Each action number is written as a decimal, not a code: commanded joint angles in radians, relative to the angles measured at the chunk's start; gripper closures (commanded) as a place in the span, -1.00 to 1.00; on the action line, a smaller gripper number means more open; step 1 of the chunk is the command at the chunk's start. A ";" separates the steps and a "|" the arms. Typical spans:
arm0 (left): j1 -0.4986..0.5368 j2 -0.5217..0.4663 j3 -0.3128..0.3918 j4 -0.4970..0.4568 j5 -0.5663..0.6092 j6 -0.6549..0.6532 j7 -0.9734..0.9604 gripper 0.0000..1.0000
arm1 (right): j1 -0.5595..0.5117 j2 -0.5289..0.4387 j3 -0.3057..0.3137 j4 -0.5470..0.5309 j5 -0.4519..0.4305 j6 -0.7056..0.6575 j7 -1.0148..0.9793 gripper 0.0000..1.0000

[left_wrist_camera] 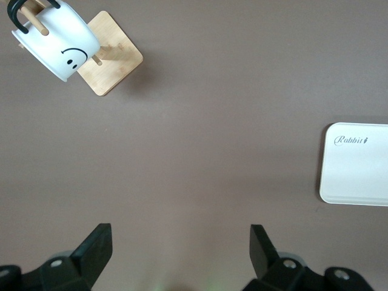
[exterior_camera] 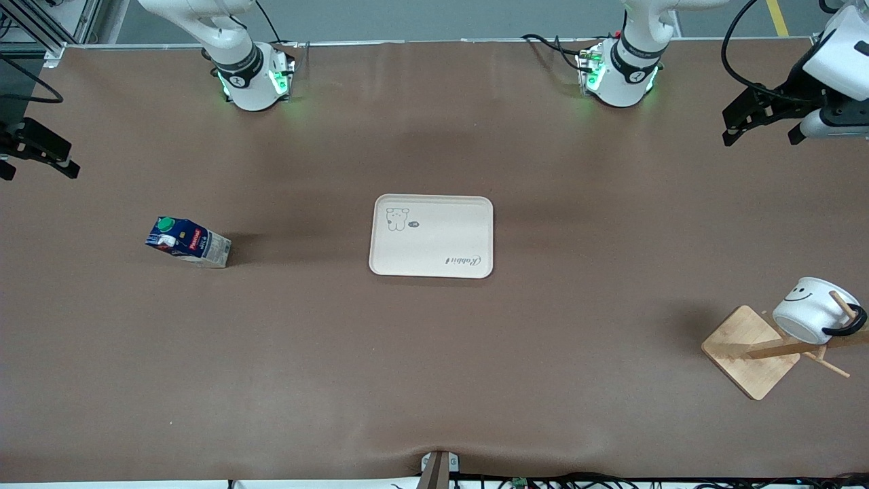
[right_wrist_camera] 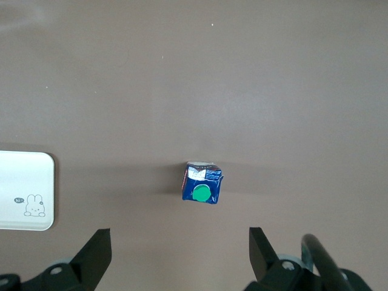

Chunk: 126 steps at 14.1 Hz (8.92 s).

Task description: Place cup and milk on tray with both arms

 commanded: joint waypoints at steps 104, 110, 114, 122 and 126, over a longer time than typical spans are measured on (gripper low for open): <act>0.003 0.622 -0.598 -0.035 -0.023 0.502 -0.466 1.00 | -0.062 0.263 0.009 -0.353 -0.014 0.372 0.111 -1.00; -0.153 0.815 -0.568 0.066 0.054 0.410 -0.676 1.00 | -0.058 0.246 0.010 -0.397 -0.010 0.246 0.071 -1.00; -0.291 0.857 -0.438 0.123 0.052 0.399 -0.707 1.00 | -0.062 0.245 0.010 -0.426 0.003 0.277 0.071 -1.00; -0.370 0.910 -0.347 0.139 0.046 0.400 -0.716 1.00 | -0.073 0.217 0.010 -0.540 0.016 0.496 0.076 1.00; -0.367 0.921 -0.347 0.140 0.049 0.414 -0.715 0.20 | -0.067 0.219 0.010 -0.502 0.060 0.478 0.076 1.00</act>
